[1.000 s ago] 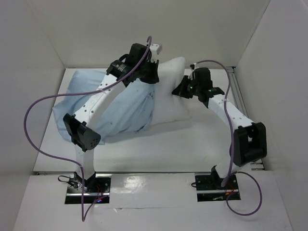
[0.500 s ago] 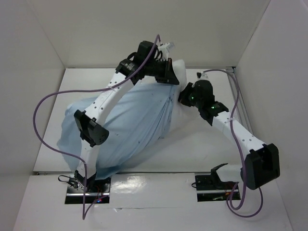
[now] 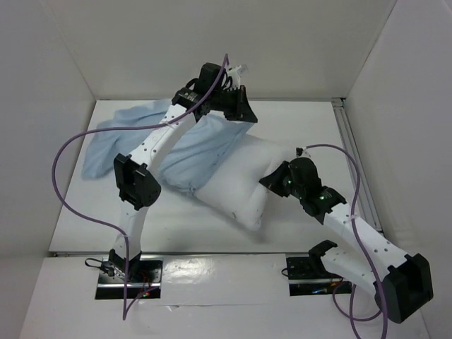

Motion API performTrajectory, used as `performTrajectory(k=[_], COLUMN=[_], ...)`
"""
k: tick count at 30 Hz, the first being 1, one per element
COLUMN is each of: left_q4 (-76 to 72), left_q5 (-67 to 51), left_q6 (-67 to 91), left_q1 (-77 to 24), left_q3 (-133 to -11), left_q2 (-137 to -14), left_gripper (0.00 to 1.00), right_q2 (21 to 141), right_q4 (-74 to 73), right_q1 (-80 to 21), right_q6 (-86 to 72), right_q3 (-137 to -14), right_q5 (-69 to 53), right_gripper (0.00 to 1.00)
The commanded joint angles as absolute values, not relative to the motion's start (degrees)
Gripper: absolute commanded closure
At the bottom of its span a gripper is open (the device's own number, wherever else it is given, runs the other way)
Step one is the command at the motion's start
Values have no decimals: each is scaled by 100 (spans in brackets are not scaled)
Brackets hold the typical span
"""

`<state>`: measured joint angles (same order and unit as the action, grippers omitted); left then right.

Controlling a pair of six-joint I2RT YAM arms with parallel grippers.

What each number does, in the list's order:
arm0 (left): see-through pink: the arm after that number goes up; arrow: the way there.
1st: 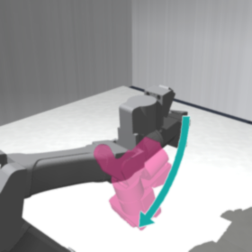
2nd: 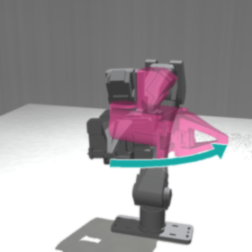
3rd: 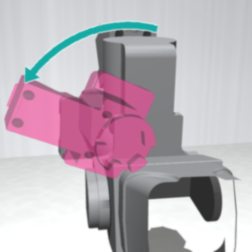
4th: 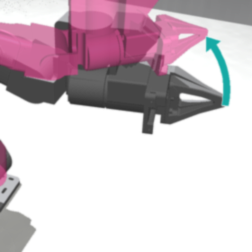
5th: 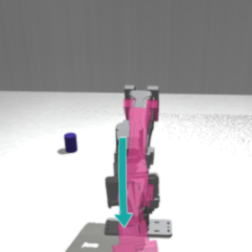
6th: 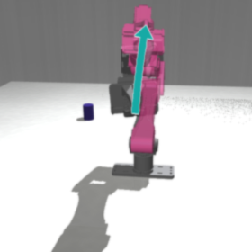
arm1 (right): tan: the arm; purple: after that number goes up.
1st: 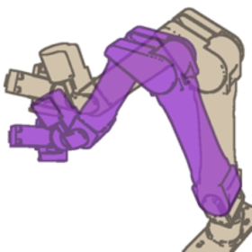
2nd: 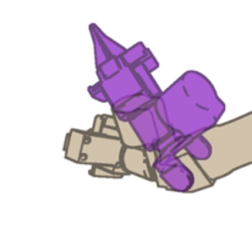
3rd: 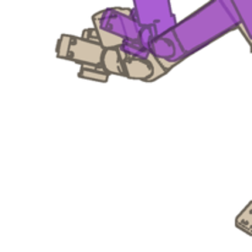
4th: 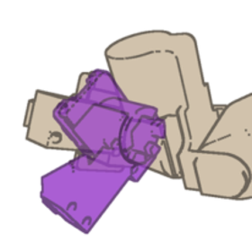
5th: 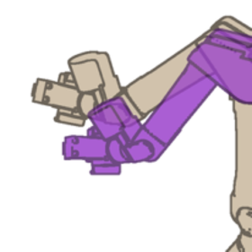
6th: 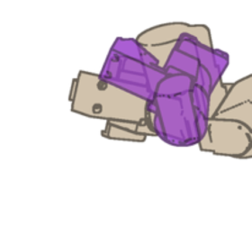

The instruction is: Put the pillow into the pillowcase

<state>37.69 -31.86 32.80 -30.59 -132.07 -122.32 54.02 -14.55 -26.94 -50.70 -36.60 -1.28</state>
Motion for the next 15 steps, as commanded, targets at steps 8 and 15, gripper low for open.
performTrajectory(k=[8,15], left_q4=[2733,4154], left_q5=[-3428,-1638], left_q6=[3437,2418], left_q1=[-3551,-3551], left_q3=[-12667,-12165], left_q2=[-11937,-10847], left_gripper=[94,10], right_q2=[6590,7048], right_q4=[-1327,-1370], right_q1=[-2646,-1462], right_q6=[-4457,-3780], right_q3=[-4655,-5500], right_q5=[281,-578], right_gripper=[100,26])
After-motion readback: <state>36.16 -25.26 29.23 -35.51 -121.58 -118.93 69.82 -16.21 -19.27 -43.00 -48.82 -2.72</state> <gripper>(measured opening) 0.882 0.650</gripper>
